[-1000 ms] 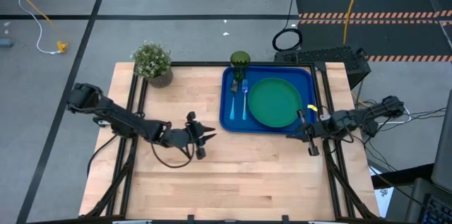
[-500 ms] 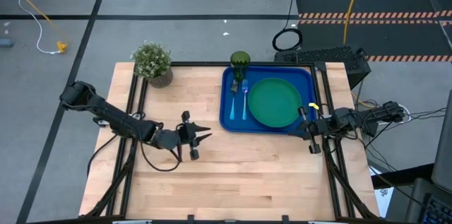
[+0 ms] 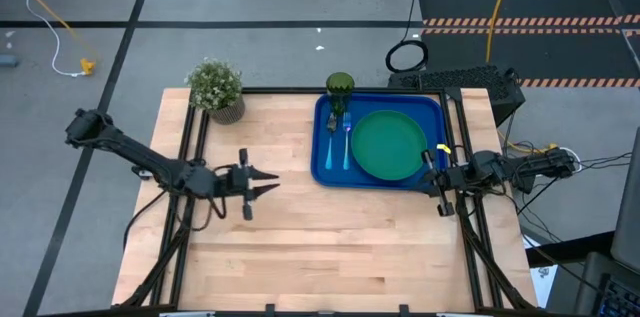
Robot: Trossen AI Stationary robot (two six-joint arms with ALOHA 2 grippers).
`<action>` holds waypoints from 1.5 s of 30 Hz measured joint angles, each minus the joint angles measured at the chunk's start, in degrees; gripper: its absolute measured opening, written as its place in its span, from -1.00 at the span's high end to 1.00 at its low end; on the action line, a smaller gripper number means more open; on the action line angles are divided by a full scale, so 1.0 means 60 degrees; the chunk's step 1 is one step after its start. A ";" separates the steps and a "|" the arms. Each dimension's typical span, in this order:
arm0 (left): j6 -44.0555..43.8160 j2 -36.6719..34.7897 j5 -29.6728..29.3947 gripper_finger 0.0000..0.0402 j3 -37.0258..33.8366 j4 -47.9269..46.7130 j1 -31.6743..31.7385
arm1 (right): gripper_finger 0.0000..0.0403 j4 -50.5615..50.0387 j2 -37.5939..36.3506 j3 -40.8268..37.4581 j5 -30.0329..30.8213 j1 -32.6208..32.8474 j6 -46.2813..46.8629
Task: Pick and place plate/cup/fork/spoon on tray
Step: Return to Home Position
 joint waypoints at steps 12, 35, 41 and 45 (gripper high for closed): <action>0.0613 -0.1927 0.1520 0.56 -0.2151 0.1362 0.0272 | 1.00 -0.0005 0.0019 -0.0011 0.0592 0.0001 -0.0211; 0.0806 -0.3068 0.3621 0.98 -0.3352 0.1213 0.2689 | 1.00 -0.0107 0.0015 -0.0015 0.1339 0.0001 -0.0616; 0.0582 -0.3068 0.3621 0.95 -0.3352 0.0794 0.2735 | 1.00 -0.0457 0.0017 -0.0015 0.1305 0.0004 -0.0678; 0.0595 -0.3068 0.3621 0.98 -0.3348 0.0745 0.2735 | 1.00 -0.0508 0.0016 -0.0015 0.1292 0.0004 -0.0678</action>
